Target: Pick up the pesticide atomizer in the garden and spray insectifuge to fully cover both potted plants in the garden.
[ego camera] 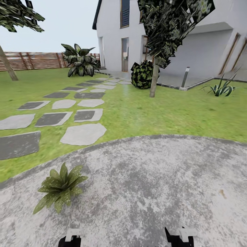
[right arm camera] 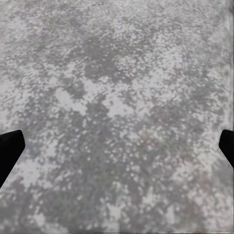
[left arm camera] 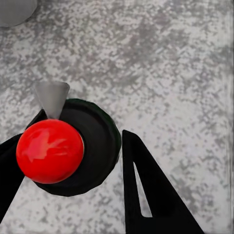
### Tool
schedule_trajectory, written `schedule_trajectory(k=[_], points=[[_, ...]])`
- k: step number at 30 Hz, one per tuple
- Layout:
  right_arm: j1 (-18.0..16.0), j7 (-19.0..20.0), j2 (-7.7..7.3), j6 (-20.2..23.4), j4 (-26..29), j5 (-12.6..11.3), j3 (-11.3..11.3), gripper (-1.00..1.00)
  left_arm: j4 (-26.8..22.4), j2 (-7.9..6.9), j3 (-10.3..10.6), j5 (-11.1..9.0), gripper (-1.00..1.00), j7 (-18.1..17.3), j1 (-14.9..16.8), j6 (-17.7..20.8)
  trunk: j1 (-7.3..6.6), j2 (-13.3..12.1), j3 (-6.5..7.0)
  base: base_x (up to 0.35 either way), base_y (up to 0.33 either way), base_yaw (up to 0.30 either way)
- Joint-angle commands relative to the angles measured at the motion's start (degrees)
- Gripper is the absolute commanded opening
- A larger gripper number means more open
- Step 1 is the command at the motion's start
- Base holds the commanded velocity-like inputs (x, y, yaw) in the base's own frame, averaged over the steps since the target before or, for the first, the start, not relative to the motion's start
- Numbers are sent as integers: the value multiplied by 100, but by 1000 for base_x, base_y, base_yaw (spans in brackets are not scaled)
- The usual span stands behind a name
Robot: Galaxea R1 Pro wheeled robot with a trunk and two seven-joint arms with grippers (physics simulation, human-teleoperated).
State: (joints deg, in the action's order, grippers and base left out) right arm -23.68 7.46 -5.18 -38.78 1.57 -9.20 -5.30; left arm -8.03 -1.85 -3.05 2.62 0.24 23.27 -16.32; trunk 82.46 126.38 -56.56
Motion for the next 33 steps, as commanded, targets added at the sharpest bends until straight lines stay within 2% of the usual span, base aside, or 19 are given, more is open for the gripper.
schedule_trajectory(k=[1,33], points=[[-5,27,-1,-16,-7,-63,-45,100,3,1,-29,28,-100,2,2,-20,-1,2,-2,-2,6,-300],[-5,27,-1,-16,-16,-55,-50,100,3,9,-20,37,-100,2,2,-29,-1,2,51,0,0,-300]])
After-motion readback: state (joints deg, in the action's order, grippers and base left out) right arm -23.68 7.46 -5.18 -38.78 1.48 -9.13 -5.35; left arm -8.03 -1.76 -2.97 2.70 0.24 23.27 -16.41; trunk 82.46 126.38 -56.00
